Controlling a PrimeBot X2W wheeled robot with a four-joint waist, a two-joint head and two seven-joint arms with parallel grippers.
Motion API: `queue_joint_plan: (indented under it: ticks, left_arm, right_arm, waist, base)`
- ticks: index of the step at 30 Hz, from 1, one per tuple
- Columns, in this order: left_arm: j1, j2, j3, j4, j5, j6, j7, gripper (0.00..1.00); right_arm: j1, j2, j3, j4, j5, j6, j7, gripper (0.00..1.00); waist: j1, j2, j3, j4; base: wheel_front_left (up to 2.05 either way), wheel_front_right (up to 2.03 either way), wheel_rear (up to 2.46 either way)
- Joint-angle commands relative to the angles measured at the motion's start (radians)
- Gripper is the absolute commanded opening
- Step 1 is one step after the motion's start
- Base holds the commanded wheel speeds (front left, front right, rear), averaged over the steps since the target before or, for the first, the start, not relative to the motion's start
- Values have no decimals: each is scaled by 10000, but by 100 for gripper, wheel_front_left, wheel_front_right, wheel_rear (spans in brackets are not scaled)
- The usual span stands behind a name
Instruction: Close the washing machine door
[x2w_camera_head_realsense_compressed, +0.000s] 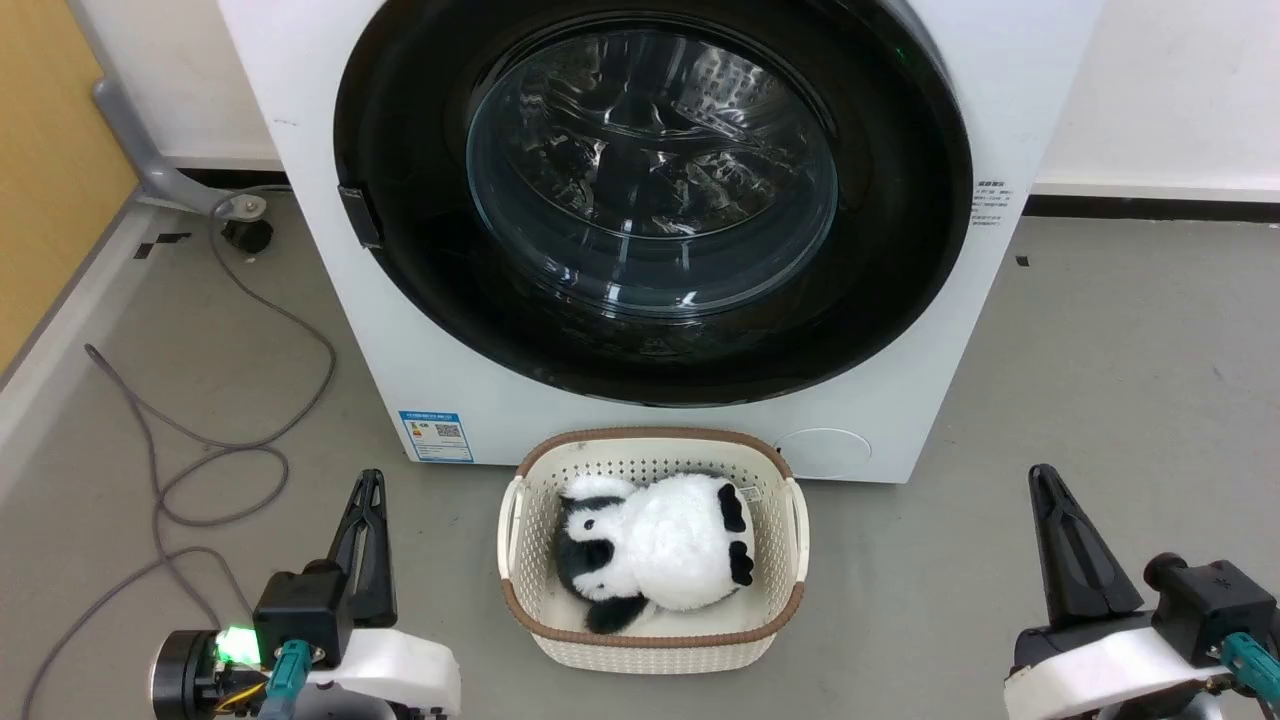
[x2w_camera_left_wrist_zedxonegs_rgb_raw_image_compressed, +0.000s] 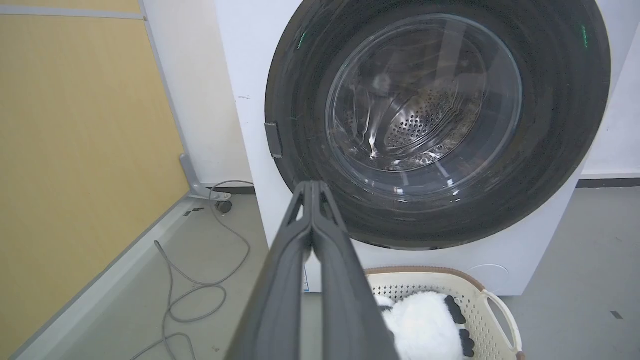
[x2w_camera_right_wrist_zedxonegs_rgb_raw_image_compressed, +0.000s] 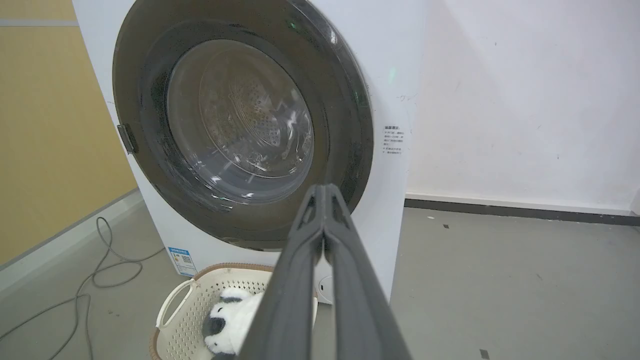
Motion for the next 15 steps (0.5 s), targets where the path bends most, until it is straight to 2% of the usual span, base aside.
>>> queue_joint_plan:
  ticks: [1, 15]
  left_arm:
    - [42, -40, 36, -48, 31, -30, 54, 0]
    - [56, -75, 120, -102, 42, -216, 361, 0]
  right_arm:
    - [-9, 18, 22, -58, -88, -3, 55, 0]
    - [-14, 24, 89, -83, -247, -4, 363, 0]
  waist:
    - [1, 0, -1, 13]
    - [1, 0, -11, 149]
  base:
    - [0, 0, 0]
    - [0, 0, 0]
